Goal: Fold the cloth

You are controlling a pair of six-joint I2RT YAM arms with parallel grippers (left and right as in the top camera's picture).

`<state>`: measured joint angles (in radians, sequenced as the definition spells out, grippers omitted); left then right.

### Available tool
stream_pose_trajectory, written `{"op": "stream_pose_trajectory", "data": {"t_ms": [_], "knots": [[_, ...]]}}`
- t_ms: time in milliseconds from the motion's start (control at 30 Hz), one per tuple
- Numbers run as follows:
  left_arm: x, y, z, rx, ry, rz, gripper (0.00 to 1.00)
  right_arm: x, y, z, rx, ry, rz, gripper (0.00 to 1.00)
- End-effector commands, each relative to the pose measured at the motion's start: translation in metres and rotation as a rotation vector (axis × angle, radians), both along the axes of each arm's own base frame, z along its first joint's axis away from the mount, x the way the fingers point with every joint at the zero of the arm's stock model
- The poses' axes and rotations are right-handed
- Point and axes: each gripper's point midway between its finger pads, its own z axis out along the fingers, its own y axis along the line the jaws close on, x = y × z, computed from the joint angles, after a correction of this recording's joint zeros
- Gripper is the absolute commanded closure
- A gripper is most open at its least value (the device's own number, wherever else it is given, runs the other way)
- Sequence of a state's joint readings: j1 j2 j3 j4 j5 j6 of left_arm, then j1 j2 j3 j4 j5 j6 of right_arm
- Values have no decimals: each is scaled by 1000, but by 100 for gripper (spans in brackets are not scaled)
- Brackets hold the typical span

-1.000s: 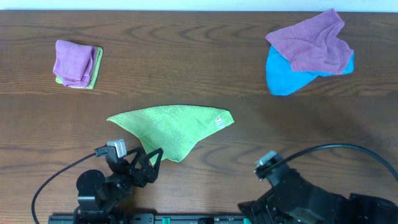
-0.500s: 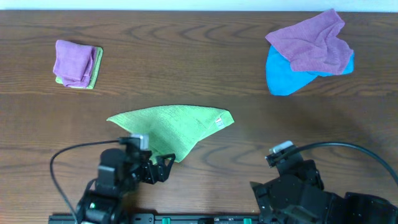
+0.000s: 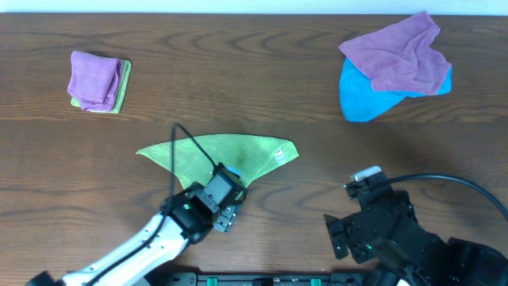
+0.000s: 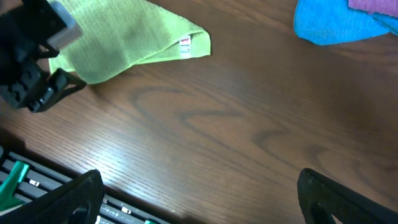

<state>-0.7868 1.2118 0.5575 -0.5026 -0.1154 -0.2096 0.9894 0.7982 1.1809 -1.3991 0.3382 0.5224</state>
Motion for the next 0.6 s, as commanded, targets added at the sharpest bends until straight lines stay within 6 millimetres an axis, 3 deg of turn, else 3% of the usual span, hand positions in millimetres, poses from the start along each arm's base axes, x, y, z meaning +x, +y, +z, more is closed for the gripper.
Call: {"op": "stream_pose_trajectory", "data": {"t_ms": [0,100,200,367,567], "knots": [[12,7,7,100,-87,-5,27,1,0,-2,-17,-1,18,1],[9,4,6,106,-83,-37,36,0,0,-2,-18,-2,21,1],[6,0,5,86,-63,-50,35,1,0,-2,-18,-2,21,1],[-3,-24,4,-38,-3,-93,39,1,0,-2,-21,-5,26,1],[-2,-25,-2,-30,7,-93,41,1,0,-2,-21,-4,27,1]]}}
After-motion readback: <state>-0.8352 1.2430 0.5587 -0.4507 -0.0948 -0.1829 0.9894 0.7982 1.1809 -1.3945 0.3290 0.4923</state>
